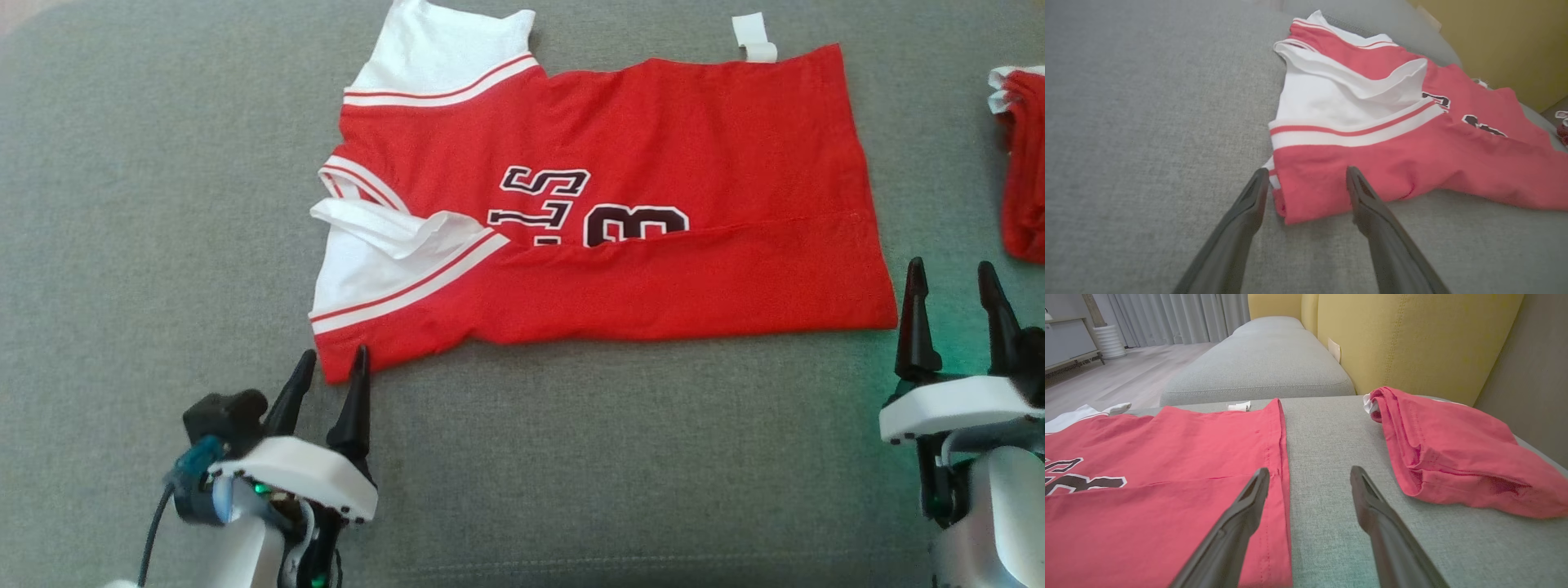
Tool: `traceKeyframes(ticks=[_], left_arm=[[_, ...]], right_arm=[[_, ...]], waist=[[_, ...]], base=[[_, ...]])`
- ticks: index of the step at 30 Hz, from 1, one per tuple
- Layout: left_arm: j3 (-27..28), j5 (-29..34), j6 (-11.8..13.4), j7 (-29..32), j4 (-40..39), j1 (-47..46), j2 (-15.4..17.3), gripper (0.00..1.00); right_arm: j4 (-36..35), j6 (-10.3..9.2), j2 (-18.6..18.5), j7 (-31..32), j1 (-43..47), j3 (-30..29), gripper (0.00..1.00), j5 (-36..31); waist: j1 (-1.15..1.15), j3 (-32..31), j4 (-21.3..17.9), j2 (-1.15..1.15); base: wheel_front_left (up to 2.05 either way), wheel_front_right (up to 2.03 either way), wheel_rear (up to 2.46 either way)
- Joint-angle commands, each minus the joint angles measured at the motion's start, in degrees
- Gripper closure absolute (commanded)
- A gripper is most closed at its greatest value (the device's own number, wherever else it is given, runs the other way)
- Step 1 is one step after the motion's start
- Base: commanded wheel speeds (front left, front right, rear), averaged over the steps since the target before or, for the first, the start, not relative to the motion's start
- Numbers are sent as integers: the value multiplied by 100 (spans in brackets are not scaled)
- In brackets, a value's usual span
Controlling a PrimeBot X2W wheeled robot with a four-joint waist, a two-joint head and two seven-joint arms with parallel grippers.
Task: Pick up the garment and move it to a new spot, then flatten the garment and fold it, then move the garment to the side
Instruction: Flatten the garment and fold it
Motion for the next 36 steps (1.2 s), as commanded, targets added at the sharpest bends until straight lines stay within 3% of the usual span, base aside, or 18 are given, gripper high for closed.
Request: traceKeyframes(ticks=[1, 5, 8, 9, 10, 11, 12, 13, 14, 27, 28, 29, 30, 36], left_arm=[[167, -14, 110, 71, -17, -197, 38, 0], [163, 57, 423, 419, 351, -284, 61, 0], [114, 34, 492, 613, 412, -251, 49, 0], [82, 29, 488, 680, 410, -236, 47, 7], [82, 29, 488, 680, 410, -236, 47, 7], [58, 34, 492, 718, 393, -221, 48, 20], [31, 59, 504, 745, 373, -207, 65, 49], [3, 85, 510, 761, 347, -200, 82, 69], [-25, 99, 506, 793, 326, -193, 96, 100], [-170, 124, 453, 857, -578, 5, 254, 100], [-183, 135, 456, 874, -626, 7, 273, 100], [-194, 144, 456, 890, -668, 7, 290, 100], [-202, 148, 458, 909, -704, 7, 306, 100], [-222, 171, 448, 1035, -975, 128, 488, 100]], right_arm=[[-214, -5, -5, 7, -41, 140, 0, -11], [-233, -5, -1, 41, -33, 145, 0, -10], [-199, -5, 8, 94, -17, 168, 0, 10], [-179, -5, 10, 117, -16, 195, 0, 17], [-179, -5, 10, 117, -16, 195, 0, 17], [-159, -5, 4, 133, -17, 245, 0, 13], [-126, -5, -5, 163, -19, 291, 0, 12], [-77, -5, -6, 220, -26, 317, 0, 29], [-28, -5, -8, 274, -40, 334, 0, 48], [608, -5, -13, 1138, -310, 348, 0, 205], [657, -5, -15, 1216, -331, 387, 24, 242], [698, -5, -19, 1286, -341, 417, 72, 285], [735, -5, -27, 1367, -337, 451, 100, 333], [589, -5, -253, 1474, -151, 565, 100, 578]], waist=[[0, 11, -32, 0], [0, 1, -105, 0], [0, -3, -114, 0], [0, -2, -108, 0], [0, -2, -108, 0], [0, 0, -98, 0], [0, 1, -88, 0], [0, 2, -75, 0], [0, -2, -58, 0], [0, -84, 156, 0], [0, -84, 164, 0], [0, -88, 172, 0], [0, -94, 180, 0], [0, -218, 218, 0]], base=[[0, 0, 0], [0, 0, 0], [0, 0, 0], [0, 0, 0], [0, 0, 0], [0, 0, 0], [0, 0, 0], [0, 0, 0], [0, 0, 0], [0, 0, 0], [0, 0, 0], [0, 0, 0], [0, 0, 0], [0, 0, 0]])
